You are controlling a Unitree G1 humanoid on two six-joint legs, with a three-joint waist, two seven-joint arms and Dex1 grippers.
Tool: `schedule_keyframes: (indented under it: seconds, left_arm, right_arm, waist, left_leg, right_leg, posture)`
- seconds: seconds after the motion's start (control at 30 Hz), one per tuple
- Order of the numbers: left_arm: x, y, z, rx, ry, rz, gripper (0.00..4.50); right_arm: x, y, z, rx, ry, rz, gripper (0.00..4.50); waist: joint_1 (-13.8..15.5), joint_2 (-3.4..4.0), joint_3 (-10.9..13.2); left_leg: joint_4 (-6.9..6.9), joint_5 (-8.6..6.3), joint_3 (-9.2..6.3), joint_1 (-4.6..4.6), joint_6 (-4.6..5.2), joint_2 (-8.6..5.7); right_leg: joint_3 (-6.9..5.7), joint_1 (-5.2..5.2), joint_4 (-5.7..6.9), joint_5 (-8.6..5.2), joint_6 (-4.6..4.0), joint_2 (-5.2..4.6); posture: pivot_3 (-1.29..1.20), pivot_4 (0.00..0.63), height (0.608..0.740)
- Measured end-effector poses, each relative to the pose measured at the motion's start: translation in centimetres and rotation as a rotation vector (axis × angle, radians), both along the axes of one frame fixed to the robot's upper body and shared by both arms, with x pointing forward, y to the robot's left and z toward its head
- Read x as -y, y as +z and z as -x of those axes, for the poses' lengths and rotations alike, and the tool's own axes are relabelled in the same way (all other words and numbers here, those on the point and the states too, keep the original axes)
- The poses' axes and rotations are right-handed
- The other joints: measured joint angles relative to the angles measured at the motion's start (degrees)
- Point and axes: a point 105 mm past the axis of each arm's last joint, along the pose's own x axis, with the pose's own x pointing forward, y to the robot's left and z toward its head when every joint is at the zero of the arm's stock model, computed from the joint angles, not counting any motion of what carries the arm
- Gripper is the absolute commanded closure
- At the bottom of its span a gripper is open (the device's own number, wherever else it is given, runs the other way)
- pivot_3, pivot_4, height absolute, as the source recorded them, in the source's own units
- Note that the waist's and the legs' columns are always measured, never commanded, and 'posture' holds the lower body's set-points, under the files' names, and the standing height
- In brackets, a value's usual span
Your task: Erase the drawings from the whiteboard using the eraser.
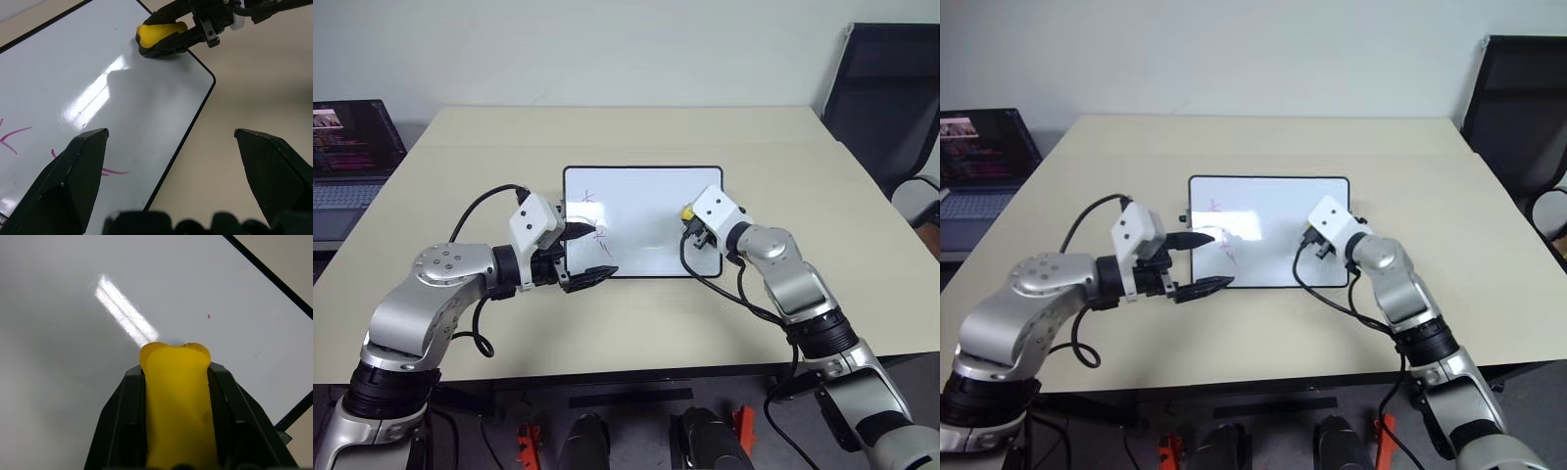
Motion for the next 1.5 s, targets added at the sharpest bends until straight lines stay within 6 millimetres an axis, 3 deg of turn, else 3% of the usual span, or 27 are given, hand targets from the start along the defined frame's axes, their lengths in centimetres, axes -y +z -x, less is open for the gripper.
schedule_keyframes:
  seconds: [0.13,0.33,0.77,0.93,1.0,1.1,1.5]
  left_arm:
    - [-0.9,-0.5,0.0,-0.01,0.052,0.009,0.0]
    - [-3.8,-1.3,0.5,-0.011,0.205,0.024,0.0]
    - [-10.0,-2.2,2.1,0.021,0.56,0.066,0.0]
    - [-9.9,-2.1,2.4,0.038,0.578,0.064,0.0]
    - [-9.9,-2.0,2.5,0.043,0.583,0.067,0.0]
    - [-9.8,-1.9,2.5,0.045,0.582,0.069,0.0]
    - [-10.1,-0.5,1.4,0.085,0.593,0.072,0.0]
  right_arm:
    - [-0.7,1.3,0.4,-0.002,0.032,-0.142,3.24]
    - [-2.7,3.1,3.6,0.036,0.199,-0.276,3.24]
    - [-3.2,-0.1,6.4,-0.062,0.281,-0.181,3.24]
    - [-3.2,-0.2,4.6,0.01,0.195,-0.181,3.24]
    - [-3.1,0.7,2.9,0.076,0.15,-0.157,3.24]
    - [-3.5,2.1,2.0,0.132,0.153,-0.16,3.24]
    - [-12.6,4.7,2.5,0.152,0.453,-0.033,3.24]
  waist:
    - [-0.01,0.02,0.06]
    - [0.03,0.0,0.07]
    - [0.02,-0.05,0.08]
    - [0.02,-0.1,0.07]
    - [0.0,-0.1,0.09]
    - [0.0,-0.11,0.08]
    - [-0.1,-0.11,0.09]
  left_leg:
    - [-0.18,0.0,0.01,-0.17,0.0,0.0]
    - [-0.85,-0.01,-0.04,-0.22,-0.01,0.0]
    - [-0.81,-0.02,-0.03,-0.16,-0.04,0.0]
    - [-0.8,-0.02,-0.02,-0.16,-0.04,-0.01]
    - [-0.78,-0.01,0.01,-0.16,-0.05,-0.01]
    - [-0.81,-0.02,0.0,-0.15,-0.05,0.0]
    - [-0.82,-0.02,-0.04,-0.15,-0.05,0.02]
  right_leg:
    - [-0.01,-0.18,-0.02,-0.03,0.0,0.0]
    - [-0.12,-0.41,-0.05,-0.2,0.16,0.0]
    - [-0.13,-0.39,-0.04,-0.44,-0.21,-0.04]
    - [-0.13,-0.38,-0.04,-0.41,-0.2,-0.04]
    - [-0.1,-0.39,-0.04,-0.37,-0.19,-0.04]
    - [-0.13,-0.39,-0.04,-0.38,-0.19,-0.04]
    - [-0.17,-0.39,-0.02,-0.34,-0.13,-0.01]
  posture:
    - [0.0,0.15,0.74]
    - [0.0,0.15,0.74]
    - [0.0,0.15,0.74]
    - [0.0,0.15,0.74]
    - [0.0,0.15,0.74]
    - [0.0,0.15,0.74]
    - [0.0,0.15,0.74]
